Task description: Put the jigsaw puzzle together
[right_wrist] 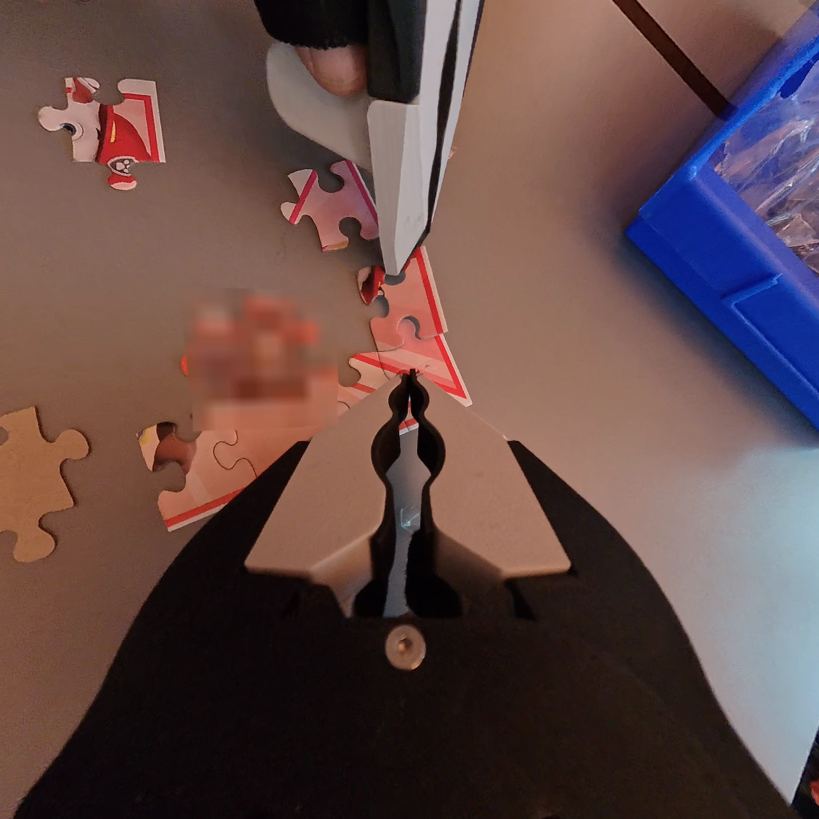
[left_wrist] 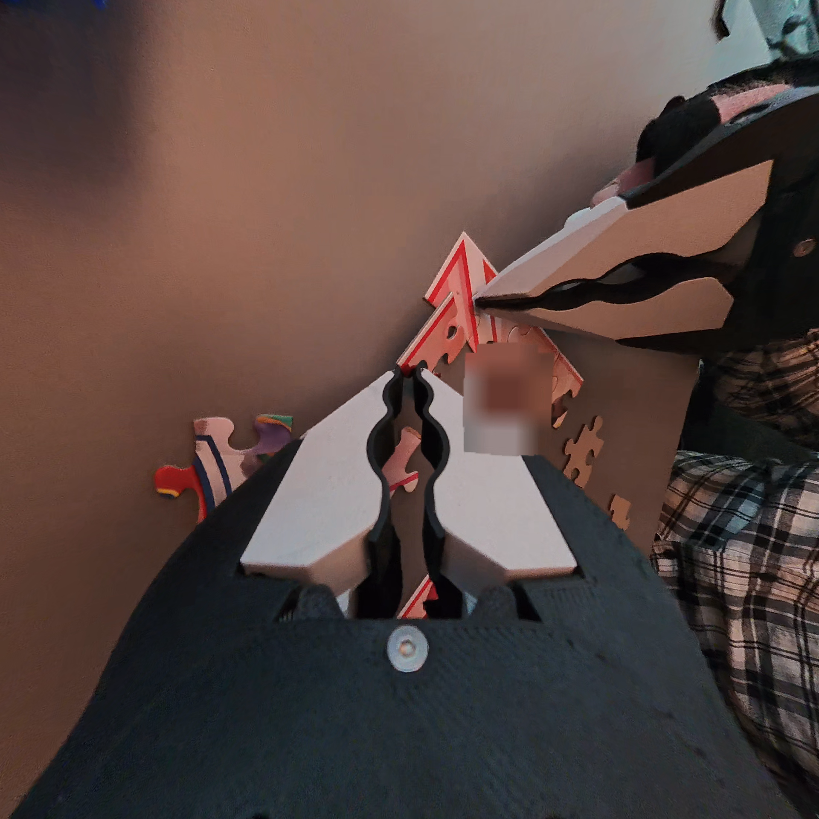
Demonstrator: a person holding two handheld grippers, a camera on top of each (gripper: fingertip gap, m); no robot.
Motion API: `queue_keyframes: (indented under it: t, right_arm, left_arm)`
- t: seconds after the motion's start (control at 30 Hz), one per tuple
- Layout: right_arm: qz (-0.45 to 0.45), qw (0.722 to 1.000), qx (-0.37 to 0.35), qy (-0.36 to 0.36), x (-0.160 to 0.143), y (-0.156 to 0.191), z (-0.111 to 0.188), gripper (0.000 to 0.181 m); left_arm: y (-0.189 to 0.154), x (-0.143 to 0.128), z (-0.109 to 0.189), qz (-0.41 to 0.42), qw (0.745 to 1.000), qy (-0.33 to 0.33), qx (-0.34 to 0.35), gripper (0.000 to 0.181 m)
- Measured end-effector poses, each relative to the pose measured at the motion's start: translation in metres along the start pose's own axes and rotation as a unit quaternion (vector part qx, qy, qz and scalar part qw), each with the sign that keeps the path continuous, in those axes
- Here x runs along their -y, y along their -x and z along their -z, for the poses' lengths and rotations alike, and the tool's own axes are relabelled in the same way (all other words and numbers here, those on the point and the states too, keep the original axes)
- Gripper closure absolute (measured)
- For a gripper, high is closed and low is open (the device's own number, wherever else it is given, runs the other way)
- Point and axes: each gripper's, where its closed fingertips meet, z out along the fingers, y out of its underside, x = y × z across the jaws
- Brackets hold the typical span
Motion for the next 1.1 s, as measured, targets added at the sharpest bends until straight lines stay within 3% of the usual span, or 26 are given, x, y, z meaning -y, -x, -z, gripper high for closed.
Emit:
queue_keyframes:
  t: [0.23,0.4,0.5,0.7,0.77,1.1]
  right_arm:
    - [0.002,1.0,0.0,-0.006,0.001,-0.001,-0.001,0.181]
    - [0.008,1.0,-0.004,-0.006,0.0,0.0,0.0,0.181]
    - [0.007,1.0,-0.002,-0.008,0.0,0.001,0.0,0.181]
    - [0.011,1.0,-0.004,-0.009,0.0,0.001,0.0,0.181]
    - [0.011,1.0,-0.004,-0.01,0.0,0.001,0.0,0.181]
    - [0.014,1.0,-0.003,-0.014,0.001,0.002,0.0,0.181]
  left_arm:
    - [0.0,0.001,0.0,0.021,1.0,-0.003,0.018,0.174]
    - [-0.006,0.003,0.004,0.019,0.999,-0.033,0.024,0.148]
    - [0.001,0.004,0.008,-0.013,0.996,-0.042,0.076,0.132]
    - [0.005,0.007,0.002,-0.168,0.969,-0.024,0.182,0.146]
    - [-0.002,0.008,-0.008,-0.227,0.956,-0.013,0.188,0.151]
    - [-0.004,0.009,-0.01,-0.176,0.966,-0.052,0.182,0.159]
